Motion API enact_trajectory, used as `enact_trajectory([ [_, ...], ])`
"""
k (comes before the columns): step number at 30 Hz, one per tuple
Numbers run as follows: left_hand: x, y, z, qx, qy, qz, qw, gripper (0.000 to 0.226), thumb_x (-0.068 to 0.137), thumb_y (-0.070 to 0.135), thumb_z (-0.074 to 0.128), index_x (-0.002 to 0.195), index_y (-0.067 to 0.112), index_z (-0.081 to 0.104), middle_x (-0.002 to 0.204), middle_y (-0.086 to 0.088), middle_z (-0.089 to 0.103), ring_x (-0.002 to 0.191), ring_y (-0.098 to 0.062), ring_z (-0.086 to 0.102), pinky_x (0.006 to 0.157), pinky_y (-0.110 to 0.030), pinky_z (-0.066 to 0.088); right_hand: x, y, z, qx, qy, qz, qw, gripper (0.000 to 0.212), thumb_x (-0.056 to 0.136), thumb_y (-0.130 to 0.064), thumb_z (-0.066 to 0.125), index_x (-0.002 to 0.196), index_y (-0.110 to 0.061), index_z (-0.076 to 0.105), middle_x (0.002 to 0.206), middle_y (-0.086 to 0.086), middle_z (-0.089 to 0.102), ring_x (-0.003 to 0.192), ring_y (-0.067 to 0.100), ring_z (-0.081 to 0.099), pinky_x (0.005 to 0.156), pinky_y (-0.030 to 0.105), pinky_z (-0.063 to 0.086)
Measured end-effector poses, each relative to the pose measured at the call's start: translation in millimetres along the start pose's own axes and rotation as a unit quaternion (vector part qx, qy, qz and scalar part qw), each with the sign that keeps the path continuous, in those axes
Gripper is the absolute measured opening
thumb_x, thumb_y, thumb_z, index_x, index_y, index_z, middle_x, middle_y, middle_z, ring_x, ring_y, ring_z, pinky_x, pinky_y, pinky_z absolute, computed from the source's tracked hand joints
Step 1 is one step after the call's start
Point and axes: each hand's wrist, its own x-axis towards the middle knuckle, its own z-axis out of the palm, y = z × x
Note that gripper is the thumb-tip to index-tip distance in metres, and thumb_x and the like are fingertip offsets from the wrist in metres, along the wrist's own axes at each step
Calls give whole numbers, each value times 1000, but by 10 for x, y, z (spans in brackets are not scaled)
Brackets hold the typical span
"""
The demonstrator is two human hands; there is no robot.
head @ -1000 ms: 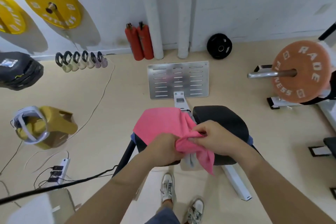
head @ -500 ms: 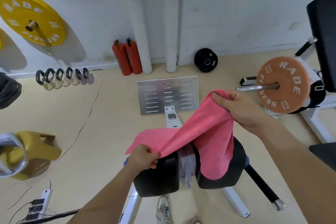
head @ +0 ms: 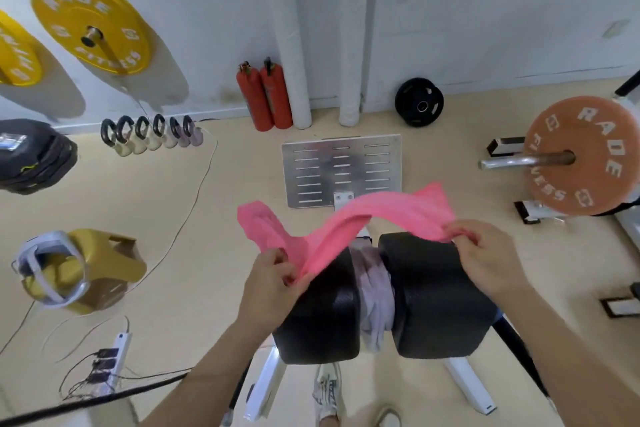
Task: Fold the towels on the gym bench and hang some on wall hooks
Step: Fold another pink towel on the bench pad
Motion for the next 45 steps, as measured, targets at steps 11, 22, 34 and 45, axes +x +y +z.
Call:
enact_trajectory([
  [11,-588,-288,765,-94,-126,-303,940,49,88,50,53,57,12,53,55,-2,52,55,-17,50,56,-29,35,-654,1167,795,-3,-134,314,940,23,90,-3,44,72,-8,59,74,9,55,80,31,55,75,39,44],
  [22,-199,-374,554,-193,0,-424,885,34,76,27,66,52,4,56,53,-12,60,56,-27,56,68,-41,54,-723,1002,803,38,-44,356,933,26,79,-7,59,54,-11,51,56,6,49,56,23,46,55,30,35],
  [34,-374,434,930,-103,-109,-10,989,32,66,26,70,98,23,66,113,7,59,108,-15,54,90,-26,47,-544,-224,1438,120,-191,142,964,49,79,-33,73,38,-21,51,35,-5,37,40,10,34,45,21,26],
  [45,-138,437,532,-345,-58,-243,905,10,84,16,61,78,16,69,76,3,70,73,-14,63,73,-33,53,-565,-369,1305,-93,-208,-45,973,29,86,-36,45,61,-23,53,65,-6,51,63,15,44,58,25,27],
])
